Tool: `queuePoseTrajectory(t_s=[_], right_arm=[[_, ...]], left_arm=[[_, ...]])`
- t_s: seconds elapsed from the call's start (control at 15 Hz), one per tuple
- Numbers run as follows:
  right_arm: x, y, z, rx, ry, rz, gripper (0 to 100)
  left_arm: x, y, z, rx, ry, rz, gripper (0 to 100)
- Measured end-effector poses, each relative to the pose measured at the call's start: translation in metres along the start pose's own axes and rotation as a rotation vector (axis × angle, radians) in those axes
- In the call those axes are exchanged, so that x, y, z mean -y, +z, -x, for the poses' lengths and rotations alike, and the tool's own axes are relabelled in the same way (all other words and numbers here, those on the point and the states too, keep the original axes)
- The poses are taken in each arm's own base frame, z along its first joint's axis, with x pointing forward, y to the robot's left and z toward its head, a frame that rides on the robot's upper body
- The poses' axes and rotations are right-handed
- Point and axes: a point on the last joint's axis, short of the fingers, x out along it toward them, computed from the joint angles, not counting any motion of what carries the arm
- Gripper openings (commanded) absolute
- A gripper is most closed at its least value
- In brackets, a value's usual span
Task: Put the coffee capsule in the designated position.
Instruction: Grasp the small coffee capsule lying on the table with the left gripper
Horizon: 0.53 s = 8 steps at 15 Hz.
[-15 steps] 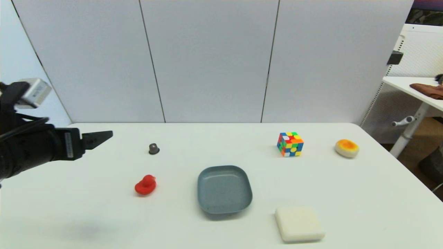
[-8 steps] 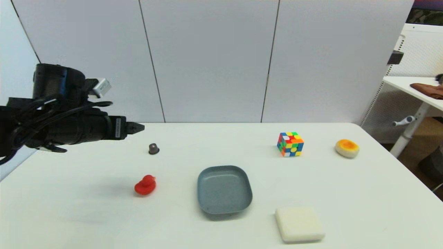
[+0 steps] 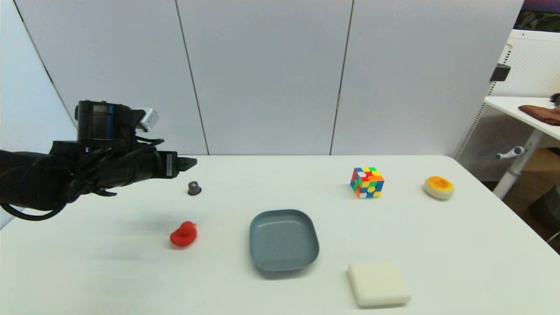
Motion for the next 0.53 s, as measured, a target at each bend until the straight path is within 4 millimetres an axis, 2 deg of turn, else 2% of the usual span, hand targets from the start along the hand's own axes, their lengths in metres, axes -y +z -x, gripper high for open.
queuePoseTrajectory(t_s=[0.2, 0.53], right_arm=[[0.0, 0.0, 0.0, 0.0, 0.0, 0.0, 100], [0.0, 0.0, 0.0, 0.0, 0.0, 0.0, 100]], left_arm=[[0.001, -0.019, -0.01, 0.041, -0.005, 0.001, 100], [0.0, -0.037, -0.026, 0.034, -0.005, 0.001, 100]])
